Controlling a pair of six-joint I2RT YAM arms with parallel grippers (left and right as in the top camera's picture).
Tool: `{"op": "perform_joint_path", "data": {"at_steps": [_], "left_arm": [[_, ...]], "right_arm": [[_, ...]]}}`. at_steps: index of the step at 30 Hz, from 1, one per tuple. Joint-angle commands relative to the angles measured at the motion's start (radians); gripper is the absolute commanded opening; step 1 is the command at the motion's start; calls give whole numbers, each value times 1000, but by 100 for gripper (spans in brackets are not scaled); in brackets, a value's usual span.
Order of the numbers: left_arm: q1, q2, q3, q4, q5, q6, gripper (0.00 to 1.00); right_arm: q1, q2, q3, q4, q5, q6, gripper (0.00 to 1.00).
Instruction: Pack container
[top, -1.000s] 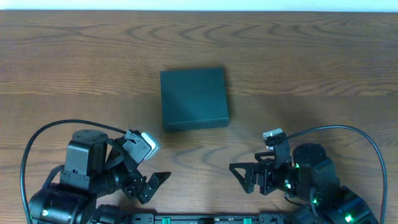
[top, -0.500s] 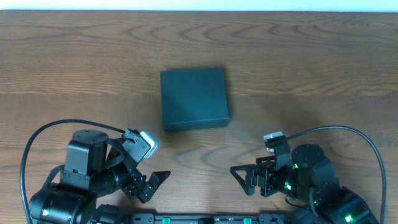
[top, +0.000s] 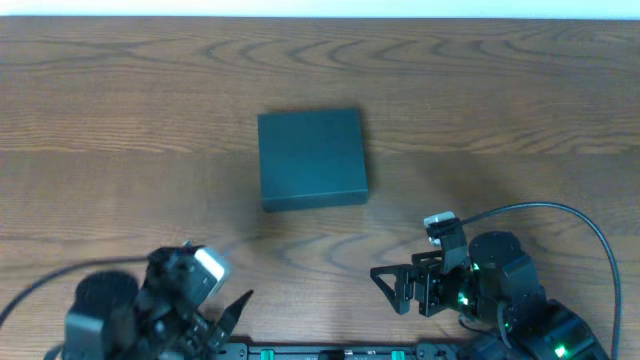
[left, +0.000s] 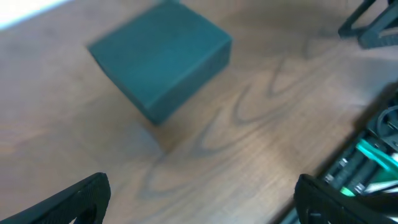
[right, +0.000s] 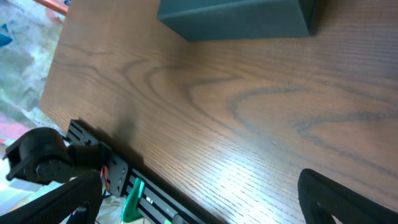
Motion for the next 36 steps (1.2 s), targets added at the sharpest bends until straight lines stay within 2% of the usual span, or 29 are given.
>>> {"op": "perform_joint_path", "data": {"at_steps": [1, 3, 10, 14, 25, 36], "left_arm": [[25, -105, -67, 22, -44, -5, 95], [60, -174, -151, 93, -49, -51, 95], [187, -398, -513, 367, -93, -406, 95], [192, -424, -618, 443, -118, -488, 95], [191, -426, -844, 684, -125, -603, 95], [190, -426, -846, 701, -140, -603, 95]], "right_arm": [[-1, 0, 8, -2, -9, 14, 99], [-1, 0, 8, -2, -9, 14, 99], [-1, 0, 8, -2, -9, 13, 99], [-1, 0, 8, -2, -9, 13, 99], [-1, 0, 8, -2, -9, 14, 99], [-1, 0, 8, -2, -9, 14, 99]]}}
